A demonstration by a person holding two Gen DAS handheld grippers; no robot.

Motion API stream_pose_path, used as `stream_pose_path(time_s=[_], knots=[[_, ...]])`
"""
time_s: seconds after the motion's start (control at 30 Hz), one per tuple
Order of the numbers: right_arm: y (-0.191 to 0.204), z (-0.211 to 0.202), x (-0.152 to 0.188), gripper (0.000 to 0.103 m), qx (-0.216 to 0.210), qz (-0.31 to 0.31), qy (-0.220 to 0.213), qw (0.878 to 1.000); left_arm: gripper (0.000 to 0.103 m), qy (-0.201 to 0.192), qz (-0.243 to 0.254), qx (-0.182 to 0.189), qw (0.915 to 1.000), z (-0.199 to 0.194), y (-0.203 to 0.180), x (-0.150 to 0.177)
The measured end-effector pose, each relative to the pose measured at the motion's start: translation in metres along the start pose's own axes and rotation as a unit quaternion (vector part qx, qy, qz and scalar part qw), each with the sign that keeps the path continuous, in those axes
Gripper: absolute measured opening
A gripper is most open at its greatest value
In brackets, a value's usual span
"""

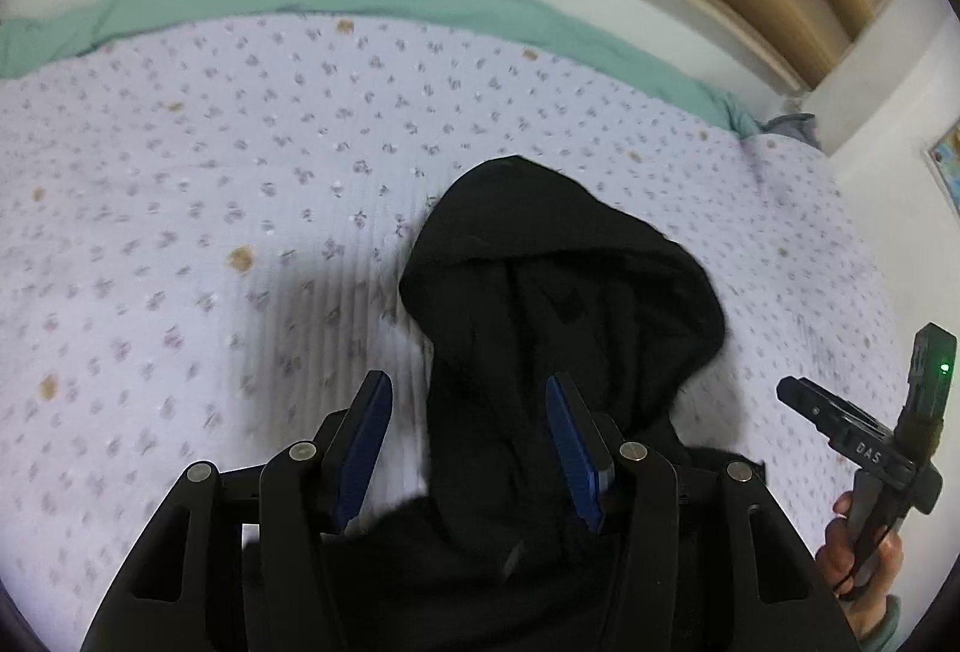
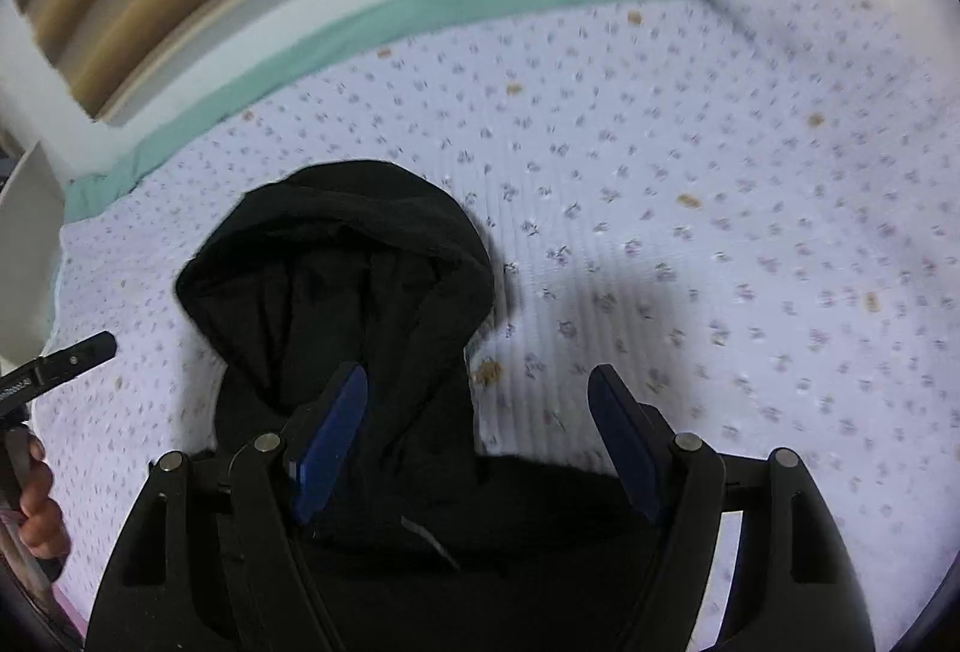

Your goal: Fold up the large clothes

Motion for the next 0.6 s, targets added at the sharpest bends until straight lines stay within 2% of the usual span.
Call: stream_pose_path(time_s=[0.07,0.2,0.3,0.37,0.4,0.43,0.5,0.6], knots=[[-0.003,0.024,-0.005,0.079,0.001,0.004,0.009,1.000,0.054,0.005,-0.002,-0.006,1.0000,0.024,0.004,-0.007],[-0.009,0.068,-0.010,0.078,-0.010,0.017,0.027,0.999,0.054,0.009,-0.014,0.013,0.9998,0.065,0.008,-0.018],[-0.011,0.097,-0.013,0.077,-0.014,0.022,0.036,0.999,0.054,0.014,-0.023,0.005,0.9996,0.092,0.010,-0.022],[-0.009,0.112,-0.014,0.072,-0.020,0.025,0.039,0.999,0.053,0.014,-0.032,-0.010,0.9993,0.105,0.014,-0.024],[-0.007,0.119,-0.015,0.056,-0.025,0.024,0.041,0.999,0.029,0.001,-0.043,-0.035,0.9985,0.109,0.023,-0.026],[-0.004,0.122,-0.016,0.007,-0.028,0.017,0.042,0.999,0.011,0.000,-0.059,-0.043,0.9973,0.113,0.031,-0.027],[-0.010,0.115,-0.022,0.007,-0.004,0.001,0.023,1.000,0.011,-0.006,-0.103,-0.010,0.9946,0.104,0.044,-0.026],[-0.016,0.085,-0.026,0.006,-0.005,-0.012,-0.009,1.000,0.013,-0.032,-0.107,0.036,0.9931,0.070,0.048,-0.022]])
Point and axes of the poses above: each gripper's, at about its wrist camera, not at the fingertips, and z roughly the way its jaws point, y to its left, x to its underside, the point moved 9 cm from there along z, roughly the way its jaws point, and after that the axes turned 4 degrees about -x, right-handed, at the moved point
